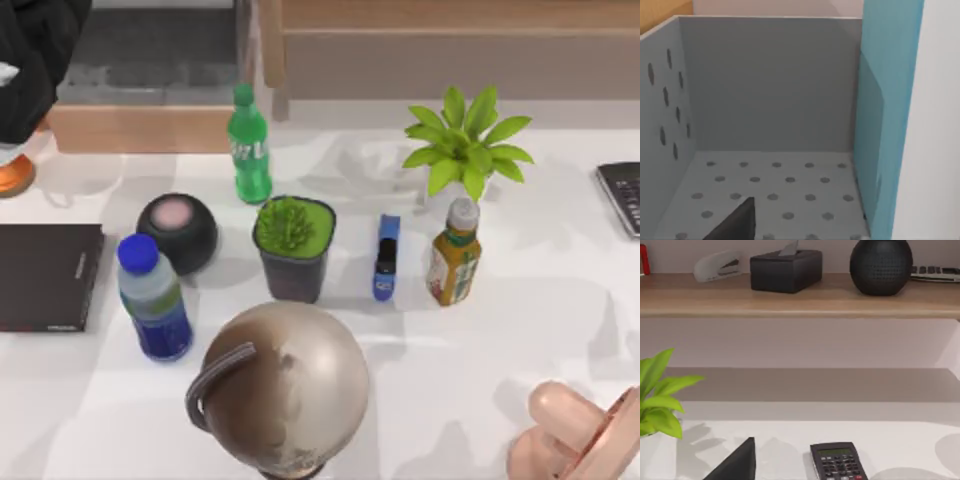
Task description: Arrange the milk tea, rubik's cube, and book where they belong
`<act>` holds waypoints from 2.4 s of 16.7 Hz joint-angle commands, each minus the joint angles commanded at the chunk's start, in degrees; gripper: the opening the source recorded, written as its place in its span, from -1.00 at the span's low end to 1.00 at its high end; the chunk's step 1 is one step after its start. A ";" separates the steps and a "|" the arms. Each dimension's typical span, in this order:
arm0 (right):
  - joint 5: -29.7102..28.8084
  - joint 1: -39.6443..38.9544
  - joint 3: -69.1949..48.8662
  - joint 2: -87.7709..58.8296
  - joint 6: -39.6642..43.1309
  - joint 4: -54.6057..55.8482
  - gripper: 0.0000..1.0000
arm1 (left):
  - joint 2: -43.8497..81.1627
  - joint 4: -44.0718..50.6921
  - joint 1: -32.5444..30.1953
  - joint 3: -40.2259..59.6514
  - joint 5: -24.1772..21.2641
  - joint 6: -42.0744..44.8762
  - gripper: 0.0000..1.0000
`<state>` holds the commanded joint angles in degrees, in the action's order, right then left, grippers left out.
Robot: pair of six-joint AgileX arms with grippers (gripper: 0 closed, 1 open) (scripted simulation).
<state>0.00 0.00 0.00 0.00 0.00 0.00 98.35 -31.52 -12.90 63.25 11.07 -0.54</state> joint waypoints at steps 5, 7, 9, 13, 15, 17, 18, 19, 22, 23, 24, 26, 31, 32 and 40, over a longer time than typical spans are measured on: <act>0.00 0.00 0.00 0.00 0.00 0.00 1.00 | 11.08 -4.99 -2.03 9.13 1.72 -0.14 1.00; 0.00 0.00 0.00 0.00 0.00 0.00 1.00 | 11.57 -5.35 -2.19 9.72 1.83 -0.15 1.00; 0.00 0.00 0.00 0.00 0.00 0.00 1.00 | 11.57 -5.35 -2.19 9.72 1.83 -0.15 1.00; 0.00 0.00 0.00 0.00 0.00 0.00 1.00 | 12.63 -4.82 -1.88 11.30 1.49 -0.16 1.00; 0.00 0.00 0.00 0.00 0.00 0.00 1.00 | 13.99 -4.29 -1.74 13.19 1.34 -0.17 1.00; 0.00 0.00 0.00 0.00 0.00 0.00 1.00 | 15.11 -3.84 -1.62 14.76 1.20 -0.17 1.00; 0.00 0.00 0.00 0.00 0.00 0.00 1.00 | 15.80 -3.54 -1.53 15.73 1.11 -0.18 1.00; 0.00 0.00 0.00 0.00 0.00 0.00 1.00 | 16.51 -3.21 -1.44 16.78 1.00 -0.18 1.00; 0.00 0.00 0.00 0.00 0.00 0.00 1.00 | 17.47 -2.78 -1.34 18.16 0.89 -0.19 1.00; 0.00 0.00 0.00 0.00 0.00 0.00 1.00 | 17.47 -2.78 -1.34 18.16 0.89 -0.19 1.00; 0.00 0.00 0.00 0.00 0.00 0.00 1.00 | 17.47 -2.78 -1.34 18.16 0.89 -0.19 1.00; 0.00 0.00 0.00 0.00 0.00 0.00 1.00 | 17.47 -2.78 -1.34 18.16 0.89 -0.19 0.70; 0.00 0.00 0.00 0.00 0.00 0.00 1.00 | 17.47 -2.78 -1.34 18.16 0.89 -0.19 -0.06; 0.00 0.00 0.00 0.00 0.00 0.00 1.00 | 17.47 -2.78 -1.34 18.16 0.89 -0.19 -0.21; 0.00 0.00 0.00 0.00 0.00 0.00 1.00 | 17.47 -2.78 -1.34 18.16 0.89 -0.19 -1.00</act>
<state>0.00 0.00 0.00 0.00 0.00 0.00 115.81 -34.30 -14.24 81.40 11.96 -0.73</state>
